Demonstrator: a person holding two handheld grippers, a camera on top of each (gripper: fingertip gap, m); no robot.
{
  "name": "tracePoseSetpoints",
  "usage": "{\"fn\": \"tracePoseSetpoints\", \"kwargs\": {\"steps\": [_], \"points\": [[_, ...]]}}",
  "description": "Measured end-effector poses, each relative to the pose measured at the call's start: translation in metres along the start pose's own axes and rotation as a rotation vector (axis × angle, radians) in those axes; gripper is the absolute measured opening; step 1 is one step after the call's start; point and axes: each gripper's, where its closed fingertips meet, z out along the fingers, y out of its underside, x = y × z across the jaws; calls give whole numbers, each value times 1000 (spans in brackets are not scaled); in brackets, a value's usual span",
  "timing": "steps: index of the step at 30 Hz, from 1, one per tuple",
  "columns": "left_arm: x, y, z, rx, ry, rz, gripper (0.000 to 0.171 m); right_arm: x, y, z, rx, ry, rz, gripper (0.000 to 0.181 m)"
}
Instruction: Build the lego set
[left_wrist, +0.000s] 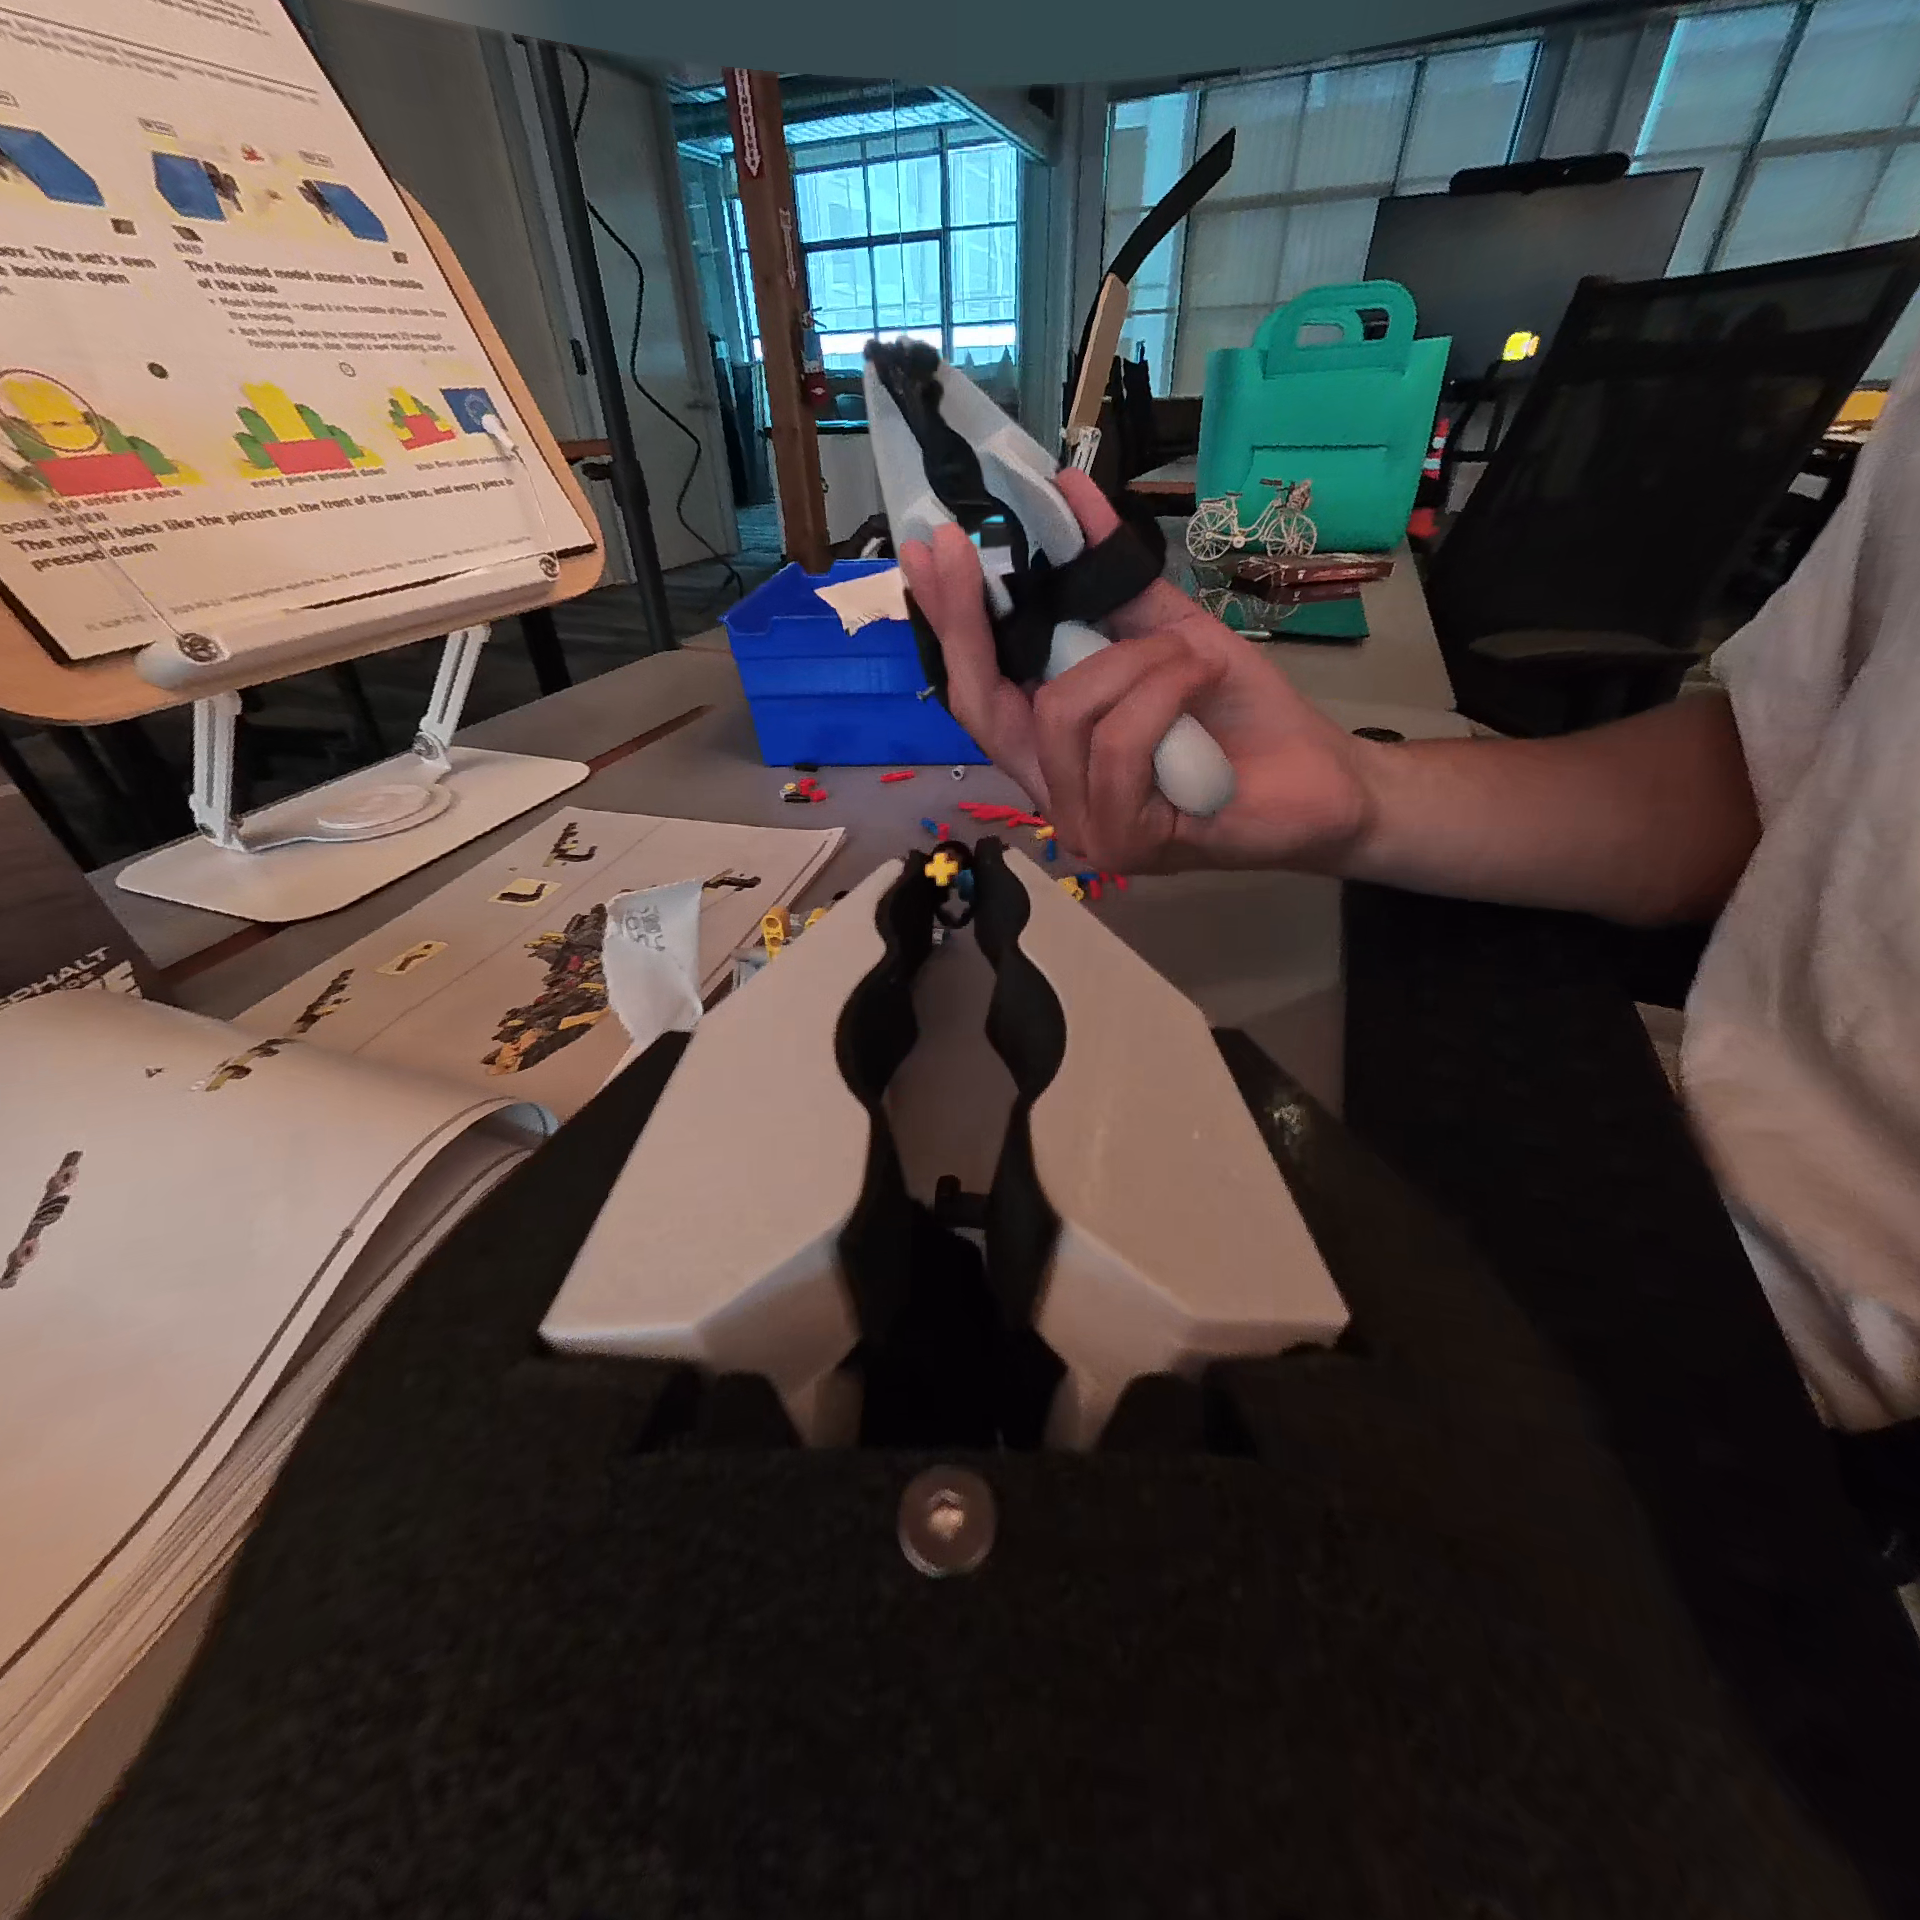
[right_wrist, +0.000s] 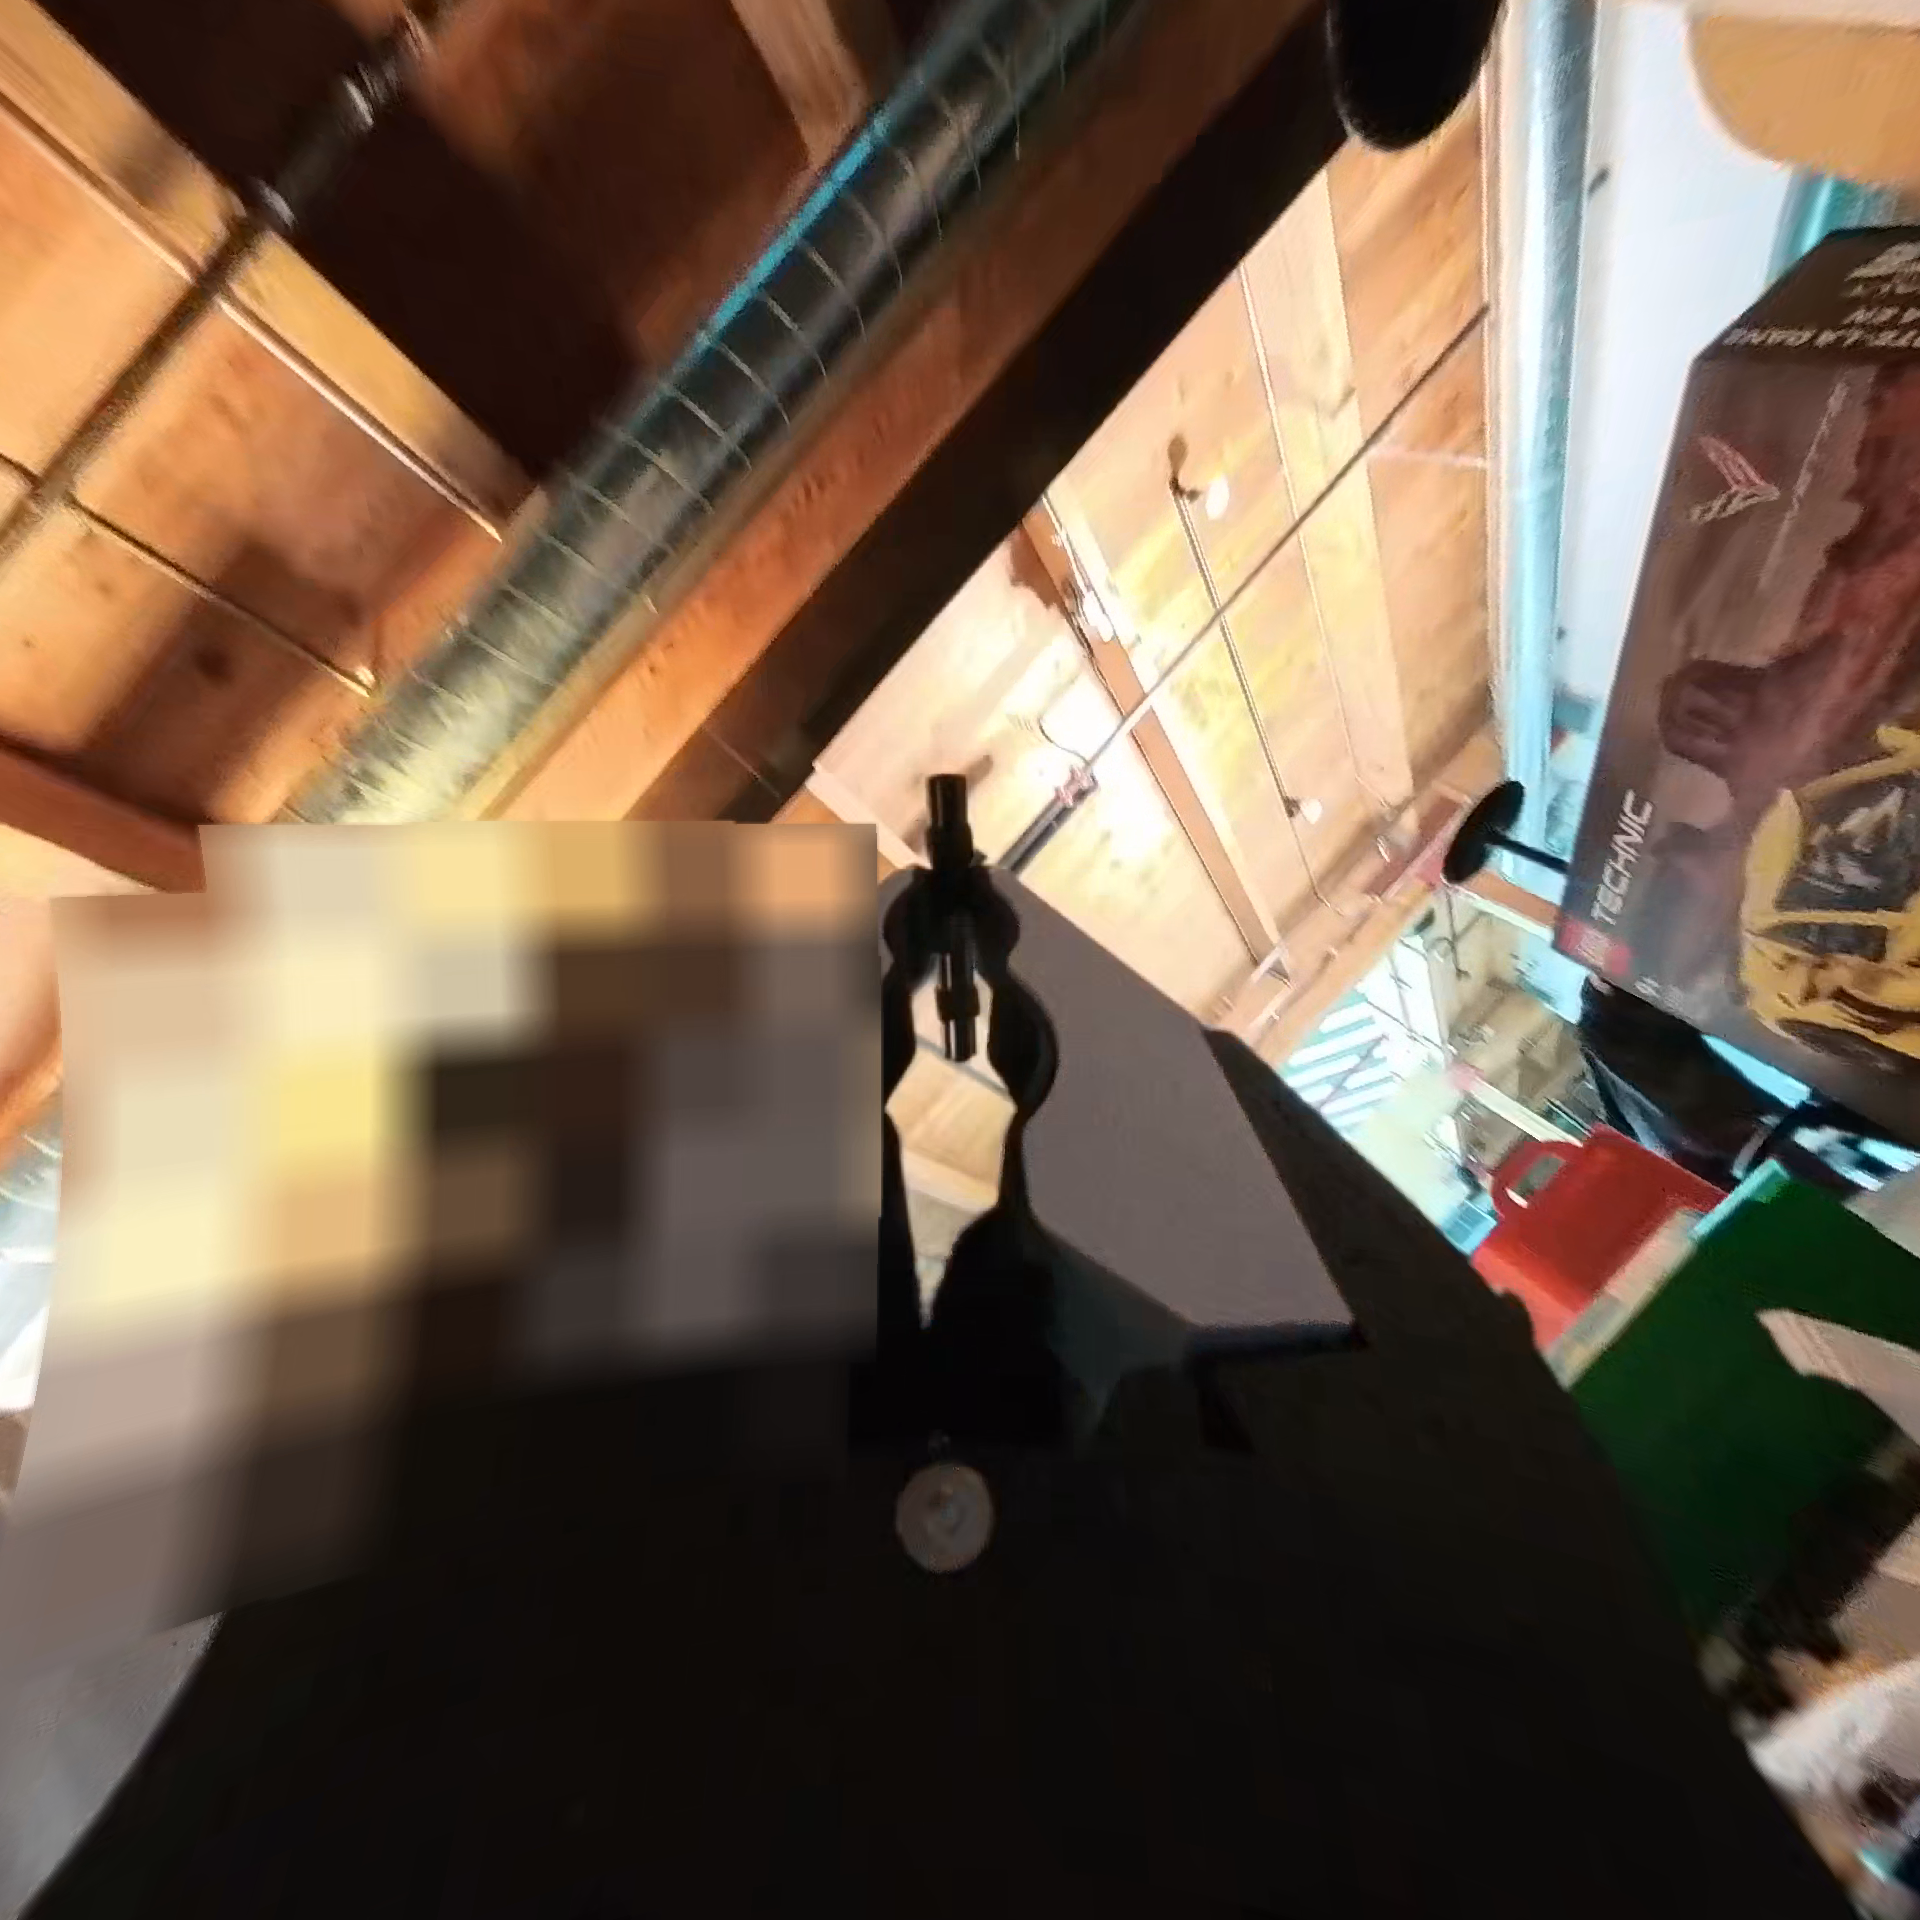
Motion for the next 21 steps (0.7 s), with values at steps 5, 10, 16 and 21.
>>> {"fn": "tracePoseSetpoints", "kwargs": {"steps": [5, 10, 16, 21], "points": [[0, -1, -2, 2, -4, 15, 5, -3, -16, 3, 128, -44, 62, 5], [1, -2, -3, 6, -1, 11, 5, 0, -16, 3, 139, -47, 85, 5], [-19, -9, -13, 83, 37, -248, 5, 43, 64, 4, -499, 282, -470, 6], [-35, 1, -17, 82, 54, -447, 5, 99, 98, -46, -1241, 519, -1494, 6]]}}
